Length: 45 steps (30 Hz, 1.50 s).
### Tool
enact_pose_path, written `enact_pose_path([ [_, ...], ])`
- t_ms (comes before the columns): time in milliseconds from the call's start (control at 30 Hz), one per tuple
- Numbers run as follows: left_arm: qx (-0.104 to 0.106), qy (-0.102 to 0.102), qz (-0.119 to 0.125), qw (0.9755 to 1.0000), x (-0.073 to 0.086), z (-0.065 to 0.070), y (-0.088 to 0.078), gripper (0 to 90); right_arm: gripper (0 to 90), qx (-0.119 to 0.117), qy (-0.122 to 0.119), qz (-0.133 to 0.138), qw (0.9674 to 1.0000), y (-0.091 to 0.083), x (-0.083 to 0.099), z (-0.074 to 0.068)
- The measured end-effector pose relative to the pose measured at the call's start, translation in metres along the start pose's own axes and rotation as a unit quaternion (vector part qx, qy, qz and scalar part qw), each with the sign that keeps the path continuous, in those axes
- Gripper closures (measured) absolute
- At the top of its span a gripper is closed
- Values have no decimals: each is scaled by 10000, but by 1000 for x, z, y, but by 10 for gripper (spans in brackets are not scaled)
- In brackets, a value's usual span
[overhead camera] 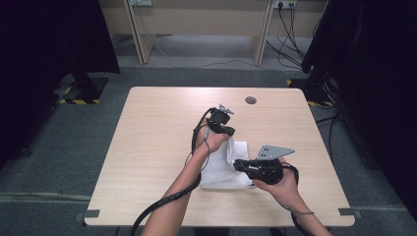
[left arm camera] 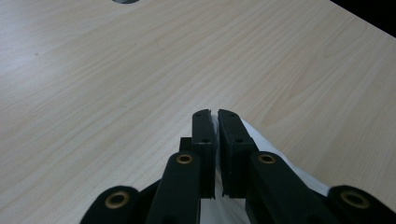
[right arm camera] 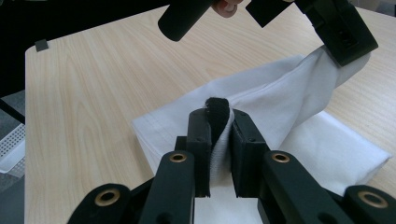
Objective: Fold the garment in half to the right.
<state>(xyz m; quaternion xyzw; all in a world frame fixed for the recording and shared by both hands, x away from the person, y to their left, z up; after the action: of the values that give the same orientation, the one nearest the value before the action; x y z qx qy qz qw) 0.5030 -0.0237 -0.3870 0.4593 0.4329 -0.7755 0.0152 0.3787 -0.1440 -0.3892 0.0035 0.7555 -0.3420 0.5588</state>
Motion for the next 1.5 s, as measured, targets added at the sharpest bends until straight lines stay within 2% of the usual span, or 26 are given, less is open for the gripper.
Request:
enact_pose_path([
  [800, 31, 53, -100, 9999, 3, 5, 10, 850, 803, -31, 32, -102, 9999, 1, 9, 0],
  [1500, 85, 22, -101, 9999, 6, 11, 18, 849, 803, -23, 45, -246, 9997, 1, 18, 2],
])
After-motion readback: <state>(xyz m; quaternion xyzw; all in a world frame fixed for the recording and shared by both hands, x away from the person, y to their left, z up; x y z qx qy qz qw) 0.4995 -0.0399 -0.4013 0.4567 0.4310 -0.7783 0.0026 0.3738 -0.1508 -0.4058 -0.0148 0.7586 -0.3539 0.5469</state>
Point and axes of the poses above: each handheld gripper's, and its own axes: y roughly forward along the jaws, x roughly out of its underside, z roughly to its right, the point moved 5 cm from there along y, roughly forward along the jaws, and after that the axes turned 4 degrees about z, right-handed, at the moved point
